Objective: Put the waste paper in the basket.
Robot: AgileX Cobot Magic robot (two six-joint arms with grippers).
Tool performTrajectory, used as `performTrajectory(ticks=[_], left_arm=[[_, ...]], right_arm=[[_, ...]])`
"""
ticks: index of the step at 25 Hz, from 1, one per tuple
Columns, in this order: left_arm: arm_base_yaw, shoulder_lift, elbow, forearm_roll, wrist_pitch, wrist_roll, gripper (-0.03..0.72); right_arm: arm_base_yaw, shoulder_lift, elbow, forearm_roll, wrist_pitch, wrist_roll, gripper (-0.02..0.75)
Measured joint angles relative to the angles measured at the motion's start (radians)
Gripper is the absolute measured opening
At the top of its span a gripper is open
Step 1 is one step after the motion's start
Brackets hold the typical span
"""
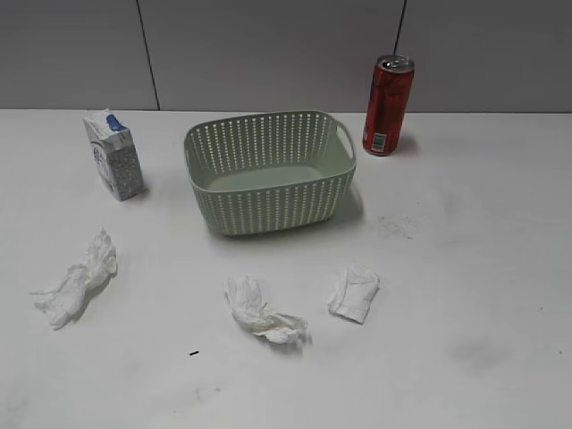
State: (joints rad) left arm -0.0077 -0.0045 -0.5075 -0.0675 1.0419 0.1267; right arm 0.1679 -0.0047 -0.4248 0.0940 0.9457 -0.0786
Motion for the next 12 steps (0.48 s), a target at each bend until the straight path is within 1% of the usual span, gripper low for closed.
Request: performTrajectory(ticks=[12], left_arm=[[0.0,0.0,0.0,0.0,0.0,0.0,0.237]], right_arm=[[0.0,0.0,0.0,0.0,0.0,0.001,0.519]])
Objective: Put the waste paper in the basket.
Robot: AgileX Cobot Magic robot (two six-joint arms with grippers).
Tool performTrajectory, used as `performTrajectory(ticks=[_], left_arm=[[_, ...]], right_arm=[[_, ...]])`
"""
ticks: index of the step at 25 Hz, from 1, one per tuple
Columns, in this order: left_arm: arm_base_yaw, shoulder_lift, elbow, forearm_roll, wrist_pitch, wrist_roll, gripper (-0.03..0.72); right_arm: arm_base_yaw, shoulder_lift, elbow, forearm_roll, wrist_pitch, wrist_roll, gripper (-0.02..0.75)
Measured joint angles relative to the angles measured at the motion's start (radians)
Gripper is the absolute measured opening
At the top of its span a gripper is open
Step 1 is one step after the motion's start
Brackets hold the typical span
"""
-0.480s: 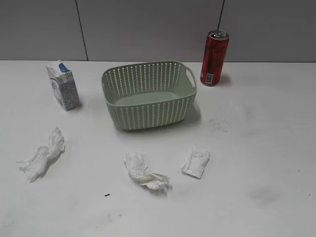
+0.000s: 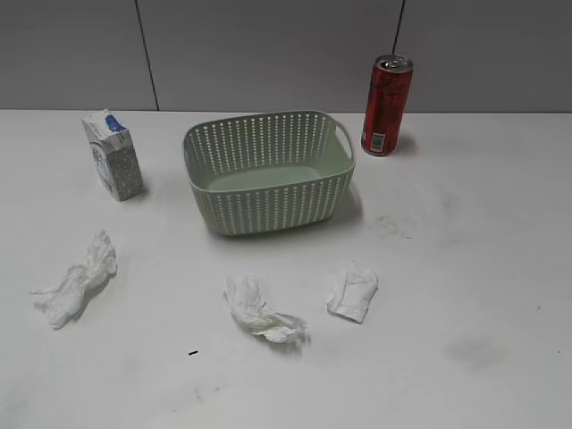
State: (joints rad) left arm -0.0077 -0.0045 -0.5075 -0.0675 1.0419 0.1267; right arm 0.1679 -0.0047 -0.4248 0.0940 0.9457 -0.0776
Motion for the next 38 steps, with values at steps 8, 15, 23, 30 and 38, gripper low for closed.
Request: performTrajectory(ticks=[8,15,23,30,38], left_arm=[[0.0,0.0,0.0,0.0,0.0,0.0,0.237],[0.0,0.0,0.0,0.0,0.0,0.0,0.237],[0.0,0.0,0.0,0.0,0.0,0.0,0.237],[0.0,0.0,0.0,0.0,0.0,0.0,0.237],[0.0,0.0,0.0,0.004,0.0,0.0,0.237]], right_arm=[[0.0,0.0,0.0,0.0,0.0,0.0,0.519],[0.0,0.0,0.0,0.0,0.0,-0.001,0.519],[0.0,0.0,0.0,-0.002,0.0,-0.001,0.519],[0.0,0.0,0.0,-0.003,0.0,-0.001,0.519],[0.0,0.0,0.0,-0.003,0.0,-0.001,0.519]])
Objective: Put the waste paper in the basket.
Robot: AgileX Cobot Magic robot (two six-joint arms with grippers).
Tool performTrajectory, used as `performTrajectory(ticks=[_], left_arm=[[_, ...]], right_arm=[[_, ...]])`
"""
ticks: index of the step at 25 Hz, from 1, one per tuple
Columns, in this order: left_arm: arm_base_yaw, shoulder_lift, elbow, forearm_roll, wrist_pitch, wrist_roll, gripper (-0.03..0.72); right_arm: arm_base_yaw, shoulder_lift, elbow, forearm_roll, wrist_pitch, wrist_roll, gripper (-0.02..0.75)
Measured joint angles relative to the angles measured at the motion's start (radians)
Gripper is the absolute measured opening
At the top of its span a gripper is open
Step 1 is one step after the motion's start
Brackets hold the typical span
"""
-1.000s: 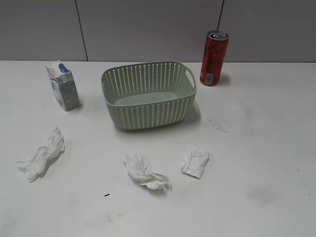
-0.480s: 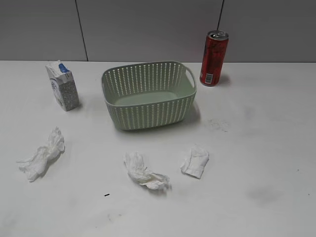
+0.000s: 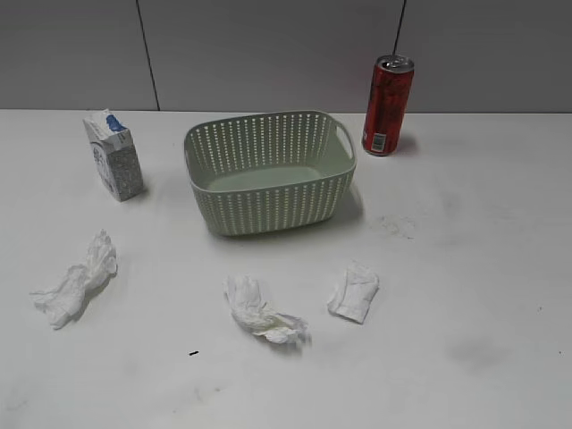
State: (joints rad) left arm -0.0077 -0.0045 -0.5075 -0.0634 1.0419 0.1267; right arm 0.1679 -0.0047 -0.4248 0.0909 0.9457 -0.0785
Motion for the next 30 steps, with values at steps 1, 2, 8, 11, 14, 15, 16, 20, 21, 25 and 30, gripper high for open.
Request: performTrajectory(ticks=[1,2,8,11,14,15,16,20,21,25,30], left_arm=[[0.0,0.0,0.0,0.001,0.0,0.0,0.24],[0.0,0.0,0.0,0.001,0.0,0.0,0.251],[0.0,0.0,-0.001,0.0,-0.004,0.0,0.615],[0.0,0.029,-0.017,-0.012,-0.062,0.0,0.652],[0.0,0.103,-0.025,-0.045,-0.186,0.002,0.659],[0.0,0.14,-0.026,-0.06,-0.224,0.01,0.659],[0.0,0.174,-0.026,-0.077,-0.255,0.022,0.659],[-0.032,0.32,-0.026,-0.135,-0.409,0.037,0.647],[-0.048,0.358,-0.026,-0.142,-0.446,0.038,0.644],[-0.117,0.522,-0.04,-0.15,-0.511,0.052,0.632],[-0.221,0.768,-0.09,-0.15,-0.533,0.101,0.604]], right_arm=[[0.0,0.0,0.0,0.0,0.0,0.0,0.519],[0.0,0.0,0.0,0.0,0.0,0.0,0.519],[0.0,0.0,0.0,0.0,0.0,0.0,0.519],[0.0,0.0,0.0,0.0,0.0,0.0,0.519],[0.0,0.0,0.0,0.0,0.0,0.0,0.519],[0.0,0.0,0.0,0.0,0.0,0.0,0.519],[0.0,0.0,0.0,0.0,0.0,0.0,0.519],[0.0,0.0,0.0,-0.001,0.0,0.0,0.519],[0.0,0.0,0.0,-0.001,0.0,0.0,0.519],[0.0,0.0,0.0,-0.001,0.0,0.0,0.519],[0.0,0.0,0.0,-0.001,0.0,0.0,0.519]])
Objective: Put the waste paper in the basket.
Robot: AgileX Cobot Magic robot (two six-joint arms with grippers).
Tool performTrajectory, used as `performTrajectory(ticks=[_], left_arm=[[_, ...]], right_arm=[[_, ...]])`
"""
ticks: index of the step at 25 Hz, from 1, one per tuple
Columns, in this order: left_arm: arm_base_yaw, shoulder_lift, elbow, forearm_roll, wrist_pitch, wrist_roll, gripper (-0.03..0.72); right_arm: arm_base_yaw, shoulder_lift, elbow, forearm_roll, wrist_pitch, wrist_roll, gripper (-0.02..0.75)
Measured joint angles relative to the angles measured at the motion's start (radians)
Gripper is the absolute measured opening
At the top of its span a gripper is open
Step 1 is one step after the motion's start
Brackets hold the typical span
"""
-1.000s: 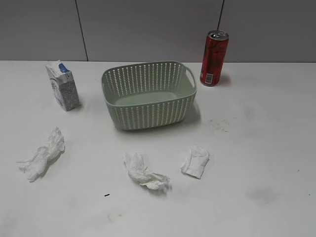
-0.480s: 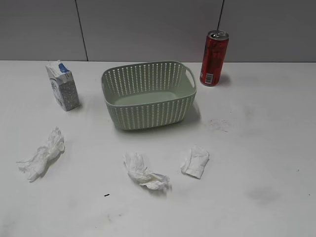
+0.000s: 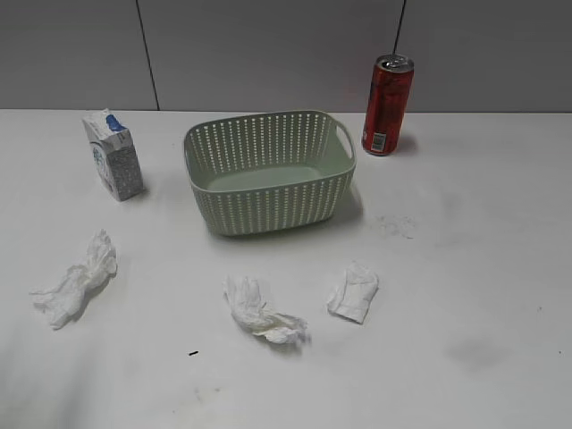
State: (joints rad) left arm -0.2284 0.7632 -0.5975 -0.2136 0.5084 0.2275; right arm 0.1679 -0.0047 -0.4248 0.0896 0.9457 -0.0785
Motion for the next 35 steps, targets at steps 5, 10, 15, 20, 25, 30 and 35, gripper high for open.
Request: performTrajectory(ticks=[5,10,15,20,25,30,35], left_arm=[[-0.047,0.306,-0.06,0.009,-0.006,0.01,0.589],[-0.053,0.6,-0.149,0.016,-0.003,0.012,0.585],[-0.077,0.824,-0.231,0.033,-0.003,0.013,0.58],[-0.095,0.991,-0.267,0.064,-0.001,0.013,0.579],[-0.095,1.077,-0.271,0.069,0.006,0.013,0.578],[-0.095,1.081,-0.276,0.068,0.003,0.013,0.533],[-0.095,1.08,-0.277,0.07,0.008,0.013,0.208]], right_arm=[[0.0,0.0,0.0,-0.003,0.0,0.0,0.519],[0.0,0.0,0.0,-0.003,0.0,0.0,0.519],[0.0,0.0,0.0,-0.003,0.0,0.0,0.519],[0.0,0.0,0.0,-0.004,0.0,0.0,0.519],[0.0,0.0,0.0,-0.004,0.0,0.0,0.519],[0.0,0.0,0.0,-0.005,0.0,0.001,0.519],[0.0,0.0,0.0,-0.006,0.0,0.001,0.519]])
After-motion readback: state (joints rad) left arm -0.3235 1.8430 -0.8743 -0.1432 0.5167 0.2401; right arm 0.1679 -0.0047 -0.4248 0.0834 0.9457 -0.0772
